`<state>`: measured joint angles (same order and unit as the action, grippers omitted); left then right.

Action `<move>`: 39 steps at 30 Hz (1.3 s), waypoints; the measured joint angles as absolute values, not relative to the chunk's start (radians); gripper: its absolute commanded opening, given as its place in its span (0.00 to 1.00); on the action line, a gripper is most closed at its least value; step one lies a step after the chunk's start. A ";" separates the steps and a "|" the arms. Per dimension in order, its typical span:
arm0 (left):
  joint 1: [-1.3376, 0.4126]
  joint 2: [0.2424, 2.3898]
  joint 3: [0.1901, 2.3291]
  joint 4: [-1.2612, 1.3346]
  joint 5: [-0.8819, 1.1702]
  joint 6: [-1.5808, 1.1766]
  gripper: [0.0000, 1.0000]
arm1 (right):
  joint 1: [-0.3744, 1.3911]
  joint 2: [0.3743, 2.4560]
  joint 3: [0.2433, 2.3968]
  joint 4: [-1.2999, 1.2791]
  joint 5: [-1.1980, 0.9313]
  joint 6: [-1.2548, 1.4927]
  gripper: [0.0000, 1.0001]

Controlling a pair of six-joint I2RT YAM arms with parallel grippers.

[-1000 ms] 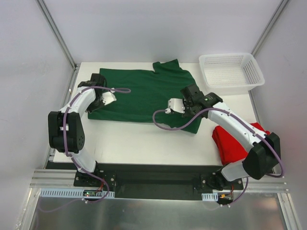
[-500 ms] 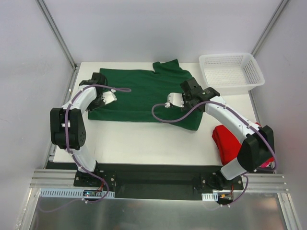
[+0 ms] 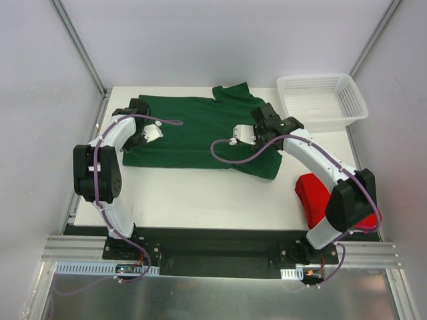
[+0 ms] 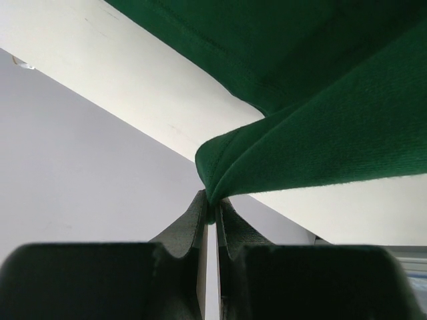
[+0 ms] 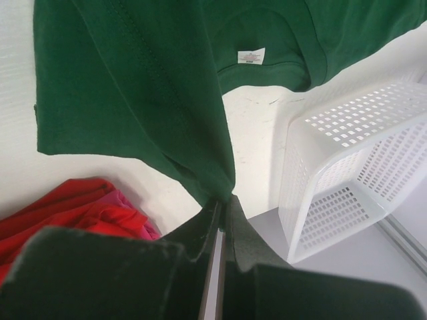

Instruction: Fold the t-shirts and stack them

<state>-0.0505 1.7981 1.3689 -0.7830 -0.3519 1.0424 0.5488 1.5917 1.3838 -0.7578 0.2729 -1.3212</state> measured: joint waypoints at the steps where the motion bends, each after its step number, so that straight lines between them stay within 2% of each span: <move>1: -0.051 1.802 1.373 -0.783 -0.352 1.043 0.00 | 0.547 1.597 1.389 -0.758 0.273 -1.323 0.01; 39: -0.051 1.932 1.556 -0.781 -0.403 1.086 0.00 | 0.479 1.742 1.536 -0.737 0.243 -1.408 0.01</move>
